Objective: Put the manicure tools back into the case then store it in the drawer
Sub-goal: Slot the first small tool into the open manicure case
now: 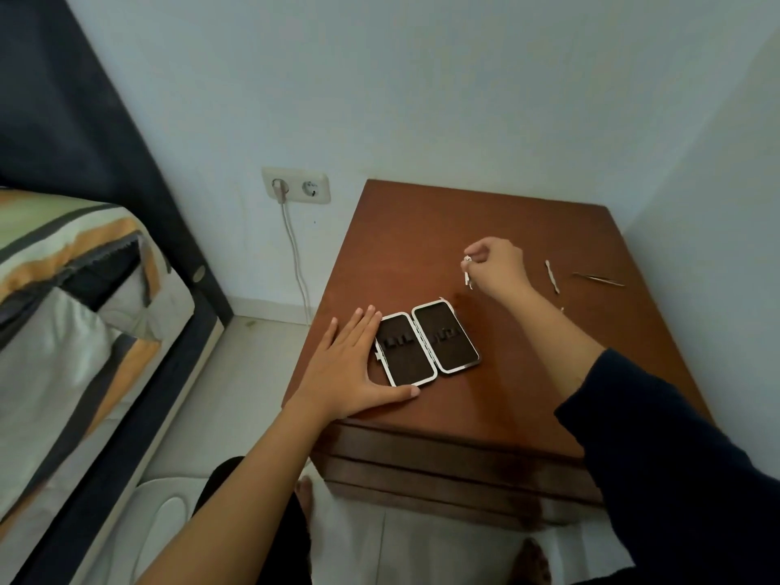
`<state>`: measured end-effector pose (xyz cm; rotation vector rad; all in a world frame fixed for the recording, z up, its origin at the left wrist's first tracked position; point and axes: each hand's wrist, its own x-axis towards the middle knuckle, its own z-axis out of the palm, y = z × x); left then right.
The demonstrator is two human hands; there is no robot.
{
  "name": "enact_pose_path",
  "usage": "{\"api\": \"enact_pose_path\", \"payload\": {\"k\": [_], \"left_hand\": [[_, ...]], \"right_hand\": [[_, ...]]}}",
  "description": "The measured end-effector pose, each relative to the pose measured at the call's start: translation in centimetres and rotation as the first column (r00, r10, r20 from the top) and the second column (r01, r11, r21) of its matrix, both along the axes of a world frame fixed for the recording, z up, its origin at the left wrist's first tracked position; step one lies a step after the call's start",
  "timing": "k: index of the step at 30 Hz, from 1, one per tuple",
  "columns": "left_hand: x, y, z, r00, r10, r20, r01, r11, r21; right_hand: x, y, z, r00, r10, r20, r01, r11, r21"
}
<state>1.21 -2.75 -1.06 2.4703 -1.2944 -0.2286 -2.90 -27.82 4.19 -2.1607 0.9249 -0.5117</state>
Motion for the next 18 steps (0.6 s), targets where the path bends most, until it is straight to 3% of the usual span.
{"api": "enact_pose_path", "payload": {"k": [6, 14, 18], "left_hand": [[-0.5, 0.6, 0.1, 1.0, 0.027, -0.008, -0.027, 0.999, -0.019], [-0.5, 0.7, -0.2, 0.998, 0.059, 0.007, -0.058, 0.997, -0.051], [-0.3, 0.6, -0.4, 0.997, 0.074, 0.002, -0.074, 0.995, -0.068]], "right_hand": [[-1.4, 5.6, -0.3, 0.987, 0.028, 0.158, -0.065, 0.97, 0.235], [-0.5, 9.8, -1.6, 0.946, 0.278, 0.168, -0.312, 0.921, 0.233], [0.6, 10.1, -1.8, 0.944, 0.275, 0.181, -0.313, 0.919, 0.238]]}}
